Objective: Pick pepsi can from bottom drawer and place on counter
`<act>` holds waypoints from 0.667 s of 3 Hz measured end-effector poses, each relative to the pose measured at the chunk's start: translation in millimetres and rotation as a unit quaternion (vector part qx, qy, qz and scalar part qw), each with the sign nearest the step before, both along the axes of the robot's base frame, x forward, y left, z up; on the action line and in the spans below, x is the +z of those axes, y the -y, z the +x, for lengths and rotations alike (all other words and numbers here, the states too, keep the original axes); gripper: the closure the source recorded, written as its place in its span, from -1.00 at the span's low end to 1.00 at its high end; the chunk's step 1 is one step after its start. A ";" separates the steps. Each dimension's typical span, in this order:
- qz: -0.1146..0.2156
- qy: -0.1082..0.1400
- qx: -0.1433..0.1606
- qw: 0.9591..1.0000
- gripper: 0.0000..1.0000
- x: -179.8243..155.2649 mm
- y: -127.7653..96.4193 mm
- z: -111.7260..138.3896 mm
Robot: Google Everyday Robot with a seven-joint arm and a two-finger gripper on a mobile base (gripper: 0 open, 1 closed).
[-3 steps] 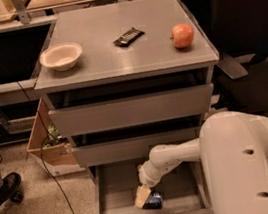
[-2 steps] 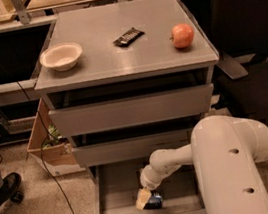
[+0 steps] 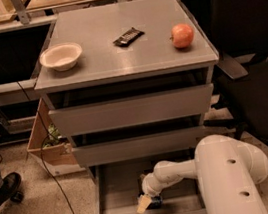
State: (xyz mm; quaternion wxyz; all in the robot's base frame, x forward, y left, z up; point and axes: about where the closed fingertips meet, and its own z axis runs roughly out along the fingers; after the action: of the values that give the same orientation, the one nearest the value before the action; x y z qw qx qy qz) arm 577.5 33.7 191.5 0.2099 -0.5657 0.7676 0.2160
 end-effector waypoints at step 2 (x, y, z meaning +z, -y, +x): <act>0.012 0.016 0.000 1.000 -1.00 -56.7 3.5 12.2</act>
Offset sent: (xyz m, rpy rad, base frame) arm 0.0228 -0.0176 -0.0849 0.0028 -0.0479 0.0005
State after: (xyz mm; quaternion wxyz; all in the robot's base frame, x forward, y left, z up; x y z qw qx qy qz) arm 589.7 30.2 134.9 0.2286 -0.5663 0.7618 0.2161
